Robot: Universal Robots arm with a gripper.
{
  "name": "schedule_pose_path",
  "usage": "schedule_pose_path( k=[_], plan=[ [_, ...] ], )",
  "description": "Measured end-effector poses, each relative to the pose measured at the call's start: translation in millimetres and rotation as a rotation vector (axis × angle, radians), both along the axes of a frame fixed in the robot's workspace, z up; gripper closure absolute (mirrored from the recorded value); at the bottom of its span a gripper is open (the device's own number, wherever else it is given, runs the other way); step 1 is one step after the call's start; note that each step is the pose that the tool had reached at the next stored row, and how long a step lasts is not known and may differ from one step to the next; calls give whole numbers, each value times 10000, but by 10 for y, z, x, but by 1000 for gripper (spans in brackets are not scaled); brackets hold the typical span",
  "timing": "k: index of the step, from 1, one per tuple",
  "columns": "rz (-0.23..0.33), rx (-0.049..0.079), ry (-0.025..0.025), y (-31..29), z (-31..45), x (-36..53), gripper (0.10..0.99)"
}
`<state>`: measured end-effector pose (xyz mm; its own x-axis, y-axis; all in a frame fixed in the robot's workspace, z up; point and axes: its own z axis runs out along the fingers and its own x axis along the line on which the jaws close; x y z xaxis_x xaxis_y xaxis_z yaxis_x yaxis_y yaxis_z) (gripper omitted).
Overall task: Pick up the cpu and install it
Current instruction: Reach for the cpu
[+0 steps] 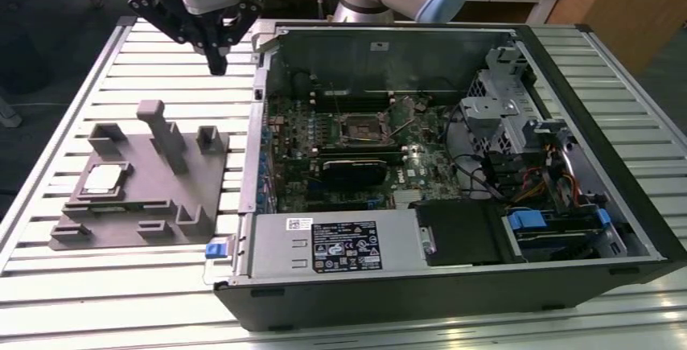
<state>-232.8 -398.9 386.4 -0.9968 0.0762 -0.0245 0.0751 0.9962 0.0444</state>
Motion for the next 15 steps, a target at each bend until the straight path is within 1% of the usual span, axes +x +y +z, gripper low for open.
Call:
schedule_pose_path(
  k=[1,3,6,15],
  plan=[
    [0,-1,1,0,0,-14,980],
    [0,0,0,0,-4,-88,980],
    [-1,0,0,0,-8,-162,980],
    [0,-1,1,0,-15,-424,980]
  ],
)
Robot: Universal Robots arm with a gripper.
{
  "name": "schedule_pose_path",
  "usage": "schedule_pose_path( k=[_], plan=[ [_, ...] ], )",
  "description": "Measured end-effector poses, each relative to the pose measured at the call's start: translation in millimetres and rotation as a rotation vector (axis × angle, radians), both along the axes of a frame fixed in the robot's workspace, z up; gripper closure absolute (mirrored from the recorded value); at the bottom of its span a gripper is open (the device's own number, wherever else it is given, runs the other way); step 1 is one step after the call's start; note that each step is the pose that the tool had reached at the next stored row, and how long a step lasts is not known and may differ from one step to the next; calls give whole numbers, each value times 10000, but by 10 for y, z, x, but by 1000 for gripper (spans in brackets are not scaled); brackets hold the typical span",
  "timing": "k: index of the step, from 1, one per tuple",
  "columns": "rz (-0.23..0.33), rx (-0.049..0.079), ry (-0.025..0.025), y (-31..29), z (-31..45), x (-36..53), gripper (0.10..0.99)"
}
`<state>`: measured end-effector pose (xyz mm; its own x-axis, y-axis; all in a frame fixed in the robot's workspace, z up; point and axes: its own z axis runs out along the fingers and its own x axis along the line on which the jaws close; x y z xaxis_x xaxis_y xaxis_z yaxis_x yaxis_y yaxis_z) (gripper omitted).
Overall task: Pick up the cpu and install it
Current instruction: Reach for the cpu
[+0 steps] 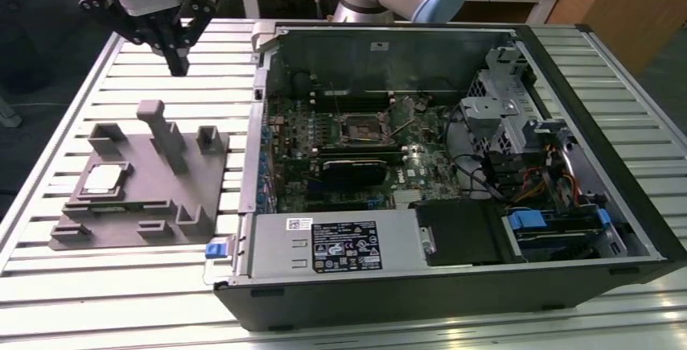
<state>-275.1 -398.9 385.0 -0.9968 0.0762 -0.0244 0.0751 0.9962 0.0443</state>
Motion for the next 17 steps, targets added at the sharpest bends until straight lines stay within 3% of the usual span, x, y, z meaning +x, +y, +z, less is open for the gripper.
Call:
schedule_pose_path(
  k=[17],
  plan=[
    [-1,0,0,0,-15,-455,980]
  ],
)
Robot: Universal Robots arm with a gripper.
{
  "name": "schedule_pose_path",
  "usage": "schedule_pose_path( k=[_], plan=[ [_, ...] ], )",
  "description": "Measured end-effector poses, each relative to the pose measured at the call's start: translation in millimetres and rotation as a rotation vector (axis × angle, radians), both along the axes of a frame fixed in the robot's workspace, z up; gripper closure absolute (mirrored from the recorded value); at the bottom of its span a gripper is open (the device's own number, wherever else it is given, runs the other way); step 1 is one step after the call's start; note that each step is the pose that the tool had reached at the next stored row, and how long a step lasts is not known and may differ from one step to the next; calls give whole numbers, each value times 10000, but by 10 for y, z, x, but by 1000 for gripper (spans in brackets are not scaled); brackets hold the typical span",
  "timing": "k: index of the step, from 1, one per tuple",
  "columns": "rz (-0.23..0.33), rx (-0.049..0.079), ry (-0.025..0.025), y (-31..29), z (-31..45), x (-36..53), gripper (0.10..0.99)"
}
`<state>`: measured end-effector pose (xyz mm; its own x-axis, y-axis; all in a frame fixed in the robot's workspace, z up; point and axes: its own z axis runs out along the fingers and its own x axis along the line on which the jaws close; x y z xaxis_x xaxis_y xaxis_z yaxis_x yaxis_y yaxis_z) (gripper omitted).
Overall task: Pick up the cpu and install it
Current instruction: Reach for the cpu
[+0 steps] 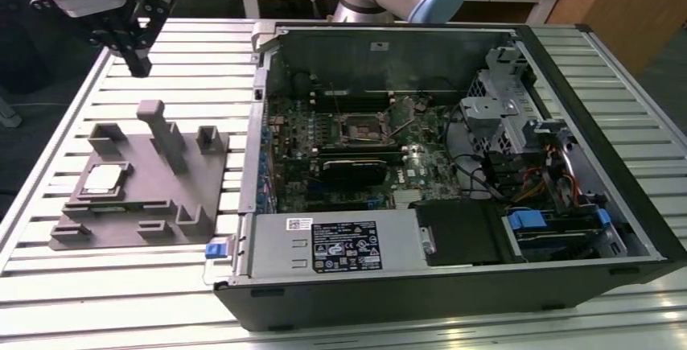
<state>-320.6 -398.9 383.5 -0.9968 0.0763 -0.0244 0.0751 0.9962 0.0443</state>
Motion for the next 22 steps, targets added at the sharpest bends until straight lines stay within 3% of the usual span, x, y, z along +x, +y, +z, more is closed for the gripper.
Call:
schedule_pose_path(
  k=[11,22],
  plan=[
    [0,0,0,0,-14,-284,980],
    [1,1,-1,0,-23,-635,980]
  ],
)
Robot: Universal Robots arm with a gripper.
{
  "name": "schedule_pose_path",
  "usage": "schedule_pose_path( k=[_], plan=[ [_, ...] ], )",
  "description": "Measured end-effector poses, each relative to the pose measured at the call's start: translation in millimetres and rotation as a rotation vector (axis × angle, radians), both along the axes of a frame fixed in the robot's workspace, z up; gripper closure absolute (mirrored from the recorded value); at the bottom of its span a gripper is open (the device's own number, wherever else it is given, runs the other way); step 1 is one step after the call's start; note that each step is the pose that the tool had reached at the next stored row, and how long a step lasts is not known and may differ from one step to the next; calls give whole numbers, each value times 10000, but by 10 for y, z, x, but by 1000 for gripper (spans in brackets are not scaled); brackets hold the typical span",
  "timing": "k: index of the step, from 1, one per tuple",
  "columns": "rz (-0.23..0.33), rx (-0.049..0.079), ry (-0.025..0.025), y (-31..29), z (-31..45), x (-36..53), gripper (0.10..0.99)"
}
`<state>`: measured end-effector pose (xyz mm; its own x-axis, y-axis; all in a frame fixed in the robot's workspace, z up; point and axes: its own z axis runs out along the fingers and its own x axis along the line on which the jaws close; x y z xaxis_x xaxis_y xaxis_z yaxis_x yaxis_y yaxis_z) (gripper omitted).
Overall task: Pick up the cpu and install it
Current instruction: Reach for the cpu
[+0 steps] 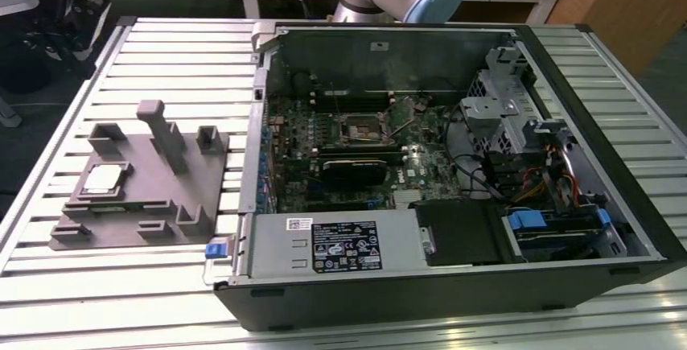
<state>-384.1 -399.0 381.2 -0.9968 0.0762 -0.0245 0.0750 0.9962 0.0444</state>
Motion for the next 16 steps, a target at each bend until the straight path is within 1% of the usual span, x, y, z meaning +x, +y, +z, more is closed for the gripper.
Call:
schedule_pose_path(
  k=[10,16],
  plan=[
    [-1,-1,1,0,-6,-291,980],
    [0,-1,1,0,-13,-441,980]
  ],
)
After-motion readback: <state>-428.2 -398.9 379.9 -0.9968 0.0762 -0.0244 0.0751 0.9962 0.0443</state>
